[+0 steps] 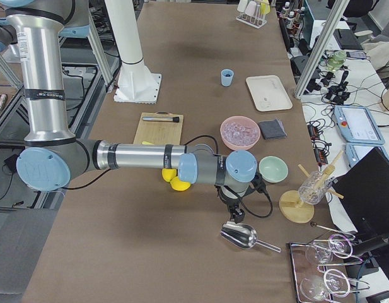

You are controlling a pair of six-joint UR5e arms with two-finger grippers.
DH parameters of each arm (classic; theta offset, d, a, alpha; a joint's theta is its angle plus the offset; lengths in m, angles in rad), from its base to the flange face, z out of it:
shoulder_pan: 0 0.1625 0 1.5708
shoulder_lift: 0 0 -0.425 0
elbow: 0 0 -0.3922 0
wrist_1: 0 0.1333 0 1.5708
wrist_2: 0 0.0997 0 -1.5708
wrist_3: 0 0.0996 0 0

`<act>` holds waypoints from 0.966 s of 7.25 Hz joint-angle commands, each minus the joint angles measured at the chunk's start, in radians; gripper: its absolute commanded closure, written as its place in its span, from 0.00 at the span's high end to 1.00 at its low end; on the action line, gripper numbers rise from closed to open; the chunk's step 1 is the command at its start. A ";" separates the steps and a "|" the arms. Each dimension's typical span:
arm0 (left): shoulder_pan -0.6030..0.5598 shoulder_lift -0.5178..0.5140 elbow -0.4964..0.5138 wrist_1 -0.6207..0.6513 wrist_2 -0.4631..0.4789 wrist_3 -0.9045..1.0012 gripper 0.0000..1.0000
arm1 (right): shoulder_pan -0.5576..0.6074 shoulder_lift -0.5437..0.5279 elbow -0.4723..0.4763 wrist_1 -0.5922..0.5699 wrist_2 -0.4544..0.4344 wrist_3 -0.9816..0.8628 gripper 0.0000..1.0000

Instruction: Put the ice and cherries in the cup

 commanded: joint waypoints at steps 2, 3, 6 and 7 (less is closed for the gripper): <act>0.016 -0.073 0.009 0.122 0.072 -0.001 0.98 | 0.001 -0.027 0.008 0.002 -0.008 0.001 0.99; 0.016 -0.114 0.006 0.170 0.092 -0.002 0.98 | 0.000 -0.009 0.000 0.000 -0.009 0.010 0.99; 0.024 -0.081 -0.017 0.189 0.094 0.001 0.98 | 0.001 -0.012 0.037 0.000 -0.011 0.107 0.99; 0.024 -0.081 -0.020 0.189 0.095 0.001 0.98 | 0.001 -0.010 0.031 0.002 -0.023 0.104 0.99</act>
